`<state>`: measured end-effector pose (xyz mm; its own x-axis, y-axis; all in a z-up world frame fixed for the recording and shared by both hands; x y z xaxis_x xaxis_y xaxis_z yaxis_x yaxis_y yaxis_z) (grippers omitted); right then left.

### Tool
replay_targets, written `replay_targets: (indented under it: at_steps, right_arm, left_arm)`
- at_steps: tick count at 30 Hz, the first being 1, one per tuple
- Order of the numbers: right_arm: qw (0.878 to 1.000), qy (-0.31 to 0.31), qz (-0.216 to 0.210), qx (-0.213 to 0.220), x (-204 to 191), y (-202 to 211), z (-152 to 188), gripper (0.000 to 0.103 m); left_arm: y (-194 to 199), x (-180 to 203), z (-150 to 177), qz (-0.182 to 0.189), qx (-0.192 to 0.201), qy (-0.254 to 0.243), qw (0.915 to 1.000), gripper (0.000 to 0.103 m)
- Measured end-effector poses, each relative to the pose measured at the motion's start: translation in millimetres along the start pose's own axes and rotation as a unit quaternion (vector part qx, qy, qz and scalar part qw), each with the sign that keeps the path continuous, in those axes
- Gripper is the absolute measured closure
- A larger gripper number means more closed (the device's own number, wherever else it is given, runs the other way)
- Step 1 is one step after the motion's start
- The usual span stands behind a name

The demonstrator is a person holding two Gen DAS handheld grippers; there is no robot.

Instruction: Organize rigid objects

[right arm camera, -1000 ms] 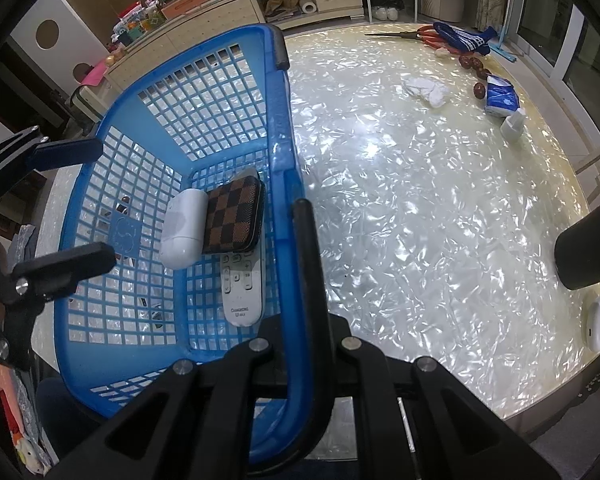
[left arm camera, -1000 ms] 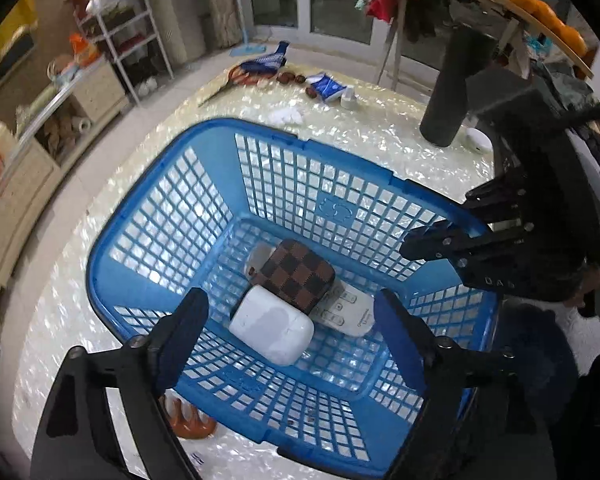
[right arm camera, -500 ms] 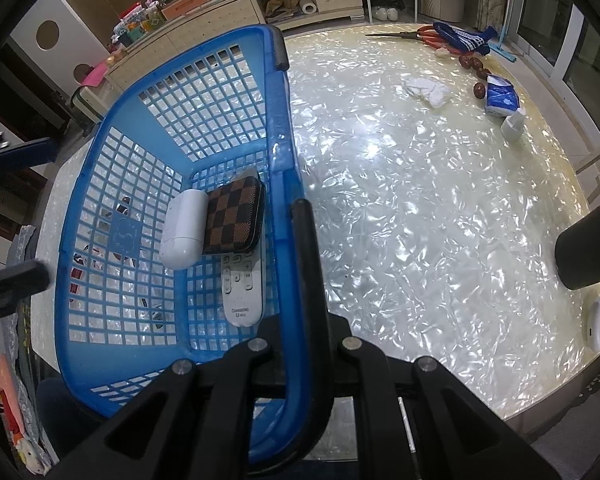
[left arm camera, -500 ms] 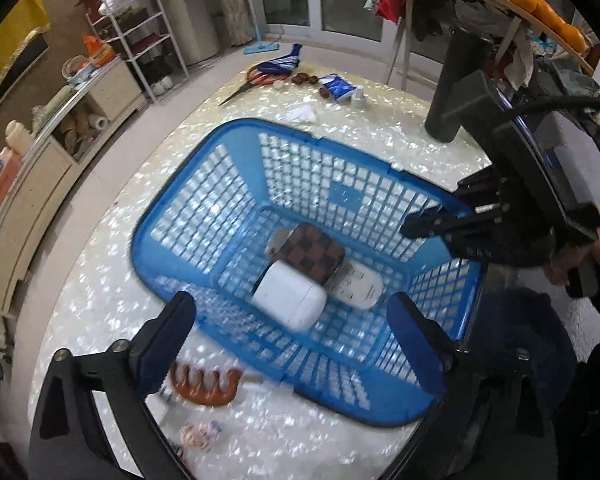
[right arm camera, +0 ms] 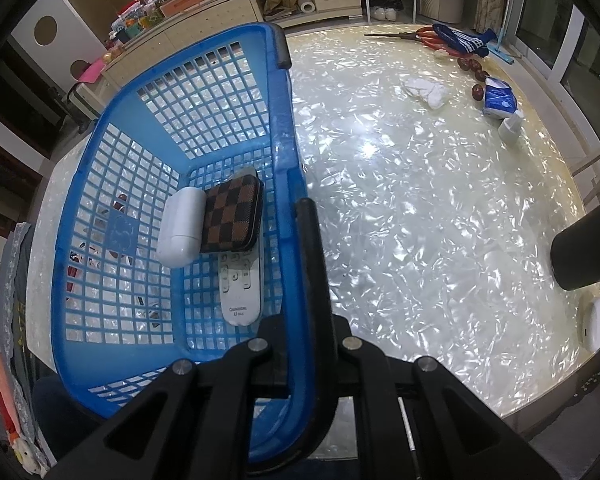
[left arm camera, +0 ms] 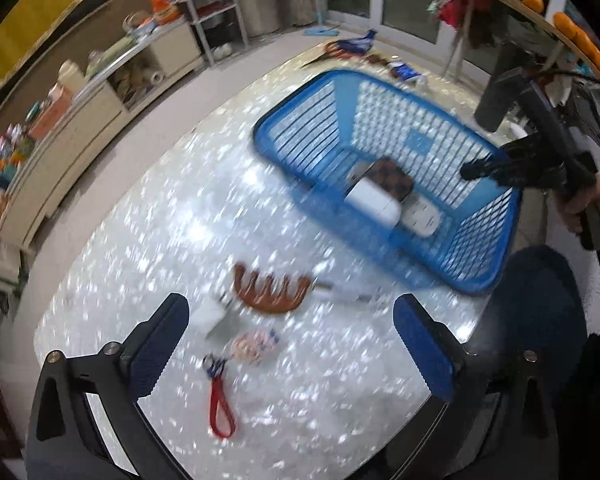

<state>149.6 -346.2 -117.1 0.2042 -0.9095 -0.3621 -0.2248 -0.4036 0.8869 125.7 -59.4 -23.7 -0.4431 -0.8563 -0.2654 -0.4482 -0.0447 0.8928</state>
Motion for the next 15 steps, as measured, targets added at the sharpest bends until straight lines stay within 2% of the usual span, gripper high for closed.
replay_targets:
  at_steps: [4,10,15]
  right_arm:
    - [1.0,0.0,0.003,-0.001,0,0,0,0.096]
    - [1.0,0.001,0.006,-0.003,0,-1,-1,0.096]
    - [1.0,0.001,0.005,-0.003,-1,-2,-2,0.096]
  left_arm:
    - [-19,-21,35,-0.019,-0.032,0.013,0.9992,0.0]
    - [-45,-34,65,-0.009,-0.057,0.04,0.9975,0.0]
    - [-84,-36,82,0.018,-0.098,0.115,0.9883,0.0]
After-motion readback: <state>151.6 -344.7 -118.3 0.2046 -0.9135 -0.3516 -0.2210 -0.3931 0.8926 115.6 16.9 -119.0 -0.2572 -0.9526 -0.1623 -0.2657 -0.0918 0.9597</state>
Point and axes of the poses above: each gripper's, at about its wrist camera, not at the fingertips, and y roughly against the way its jaws point, x to its right, z to its underside, the point moved 3 cm from there along -y, roughly the way its jaws point, and after that the axes turned 10 degrees about -z, right-handed, at the moved point
